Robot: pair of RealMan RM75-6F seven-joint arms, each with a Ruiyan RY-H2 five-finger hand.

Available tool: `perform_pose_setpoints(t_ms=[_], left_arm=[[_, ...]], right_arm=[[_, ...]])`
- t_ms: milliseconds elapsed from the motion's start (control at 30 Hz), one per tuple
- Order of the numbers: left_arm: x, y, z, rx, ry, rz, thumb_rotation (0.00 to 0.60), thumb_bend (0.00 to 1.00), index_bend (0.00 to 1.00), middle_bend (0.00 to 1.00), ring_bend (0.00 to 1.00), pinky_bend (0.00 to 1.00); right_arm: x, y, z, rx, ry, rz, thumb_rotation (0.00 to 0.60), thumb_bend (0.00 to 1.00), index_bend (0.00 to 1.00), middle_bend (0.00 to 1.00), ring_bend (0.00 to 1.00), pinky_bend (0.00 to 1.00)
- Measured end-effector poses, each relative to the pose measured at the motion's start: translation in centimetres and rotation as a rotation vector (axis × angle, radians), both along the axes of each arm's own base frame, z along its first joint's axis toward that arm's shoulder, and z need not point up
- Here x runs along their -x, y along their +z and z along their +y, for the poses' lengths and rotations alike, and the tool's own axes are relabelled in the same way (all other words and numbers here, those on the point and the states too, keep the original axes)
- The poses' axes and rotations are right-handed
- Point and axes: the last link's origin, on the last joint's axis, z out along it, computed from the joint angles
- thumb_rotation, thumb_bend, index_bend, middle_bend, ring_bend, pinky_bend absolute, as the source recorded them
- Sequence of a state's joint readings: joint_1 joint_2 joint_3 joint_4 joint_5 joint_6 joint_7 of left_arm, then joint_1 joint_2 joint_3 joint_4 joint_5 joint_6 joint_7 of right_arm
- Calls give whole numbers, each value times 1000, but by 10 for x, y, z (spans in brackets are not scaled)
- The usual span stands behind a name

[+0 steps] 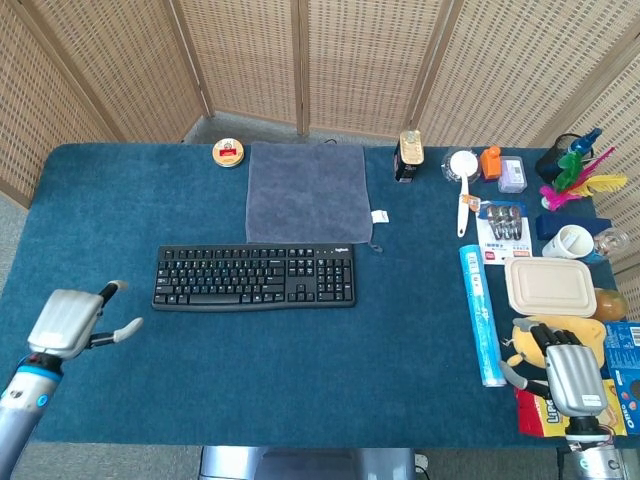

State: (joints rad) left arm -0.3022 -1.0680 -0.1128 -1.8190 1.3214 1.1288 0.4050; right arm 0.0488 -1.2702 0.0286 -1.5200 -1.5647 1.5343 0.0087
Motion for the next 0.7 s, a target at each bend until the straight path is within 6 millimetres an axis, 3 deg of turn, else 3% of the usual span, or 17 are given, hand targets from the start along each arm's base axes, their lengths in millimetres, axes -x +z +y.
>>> perform_pose_setpoints(t_ms=[333, 700], left_arm=[[-11, -44, 43, 103, 18, -8, 0, 141, 263, 1000, 1000, 963], [-20, -80, 65, 162, 13, 14, 0, 141, 264, 1000, 1000, 964]], right_arm=[[3, 0, -2, -1, -18, 8, 0, 257, 272, 366, 383, 349], [8, -1, 2, 2, -51, 17, 0, 257, 272, 366, 383, 350]])
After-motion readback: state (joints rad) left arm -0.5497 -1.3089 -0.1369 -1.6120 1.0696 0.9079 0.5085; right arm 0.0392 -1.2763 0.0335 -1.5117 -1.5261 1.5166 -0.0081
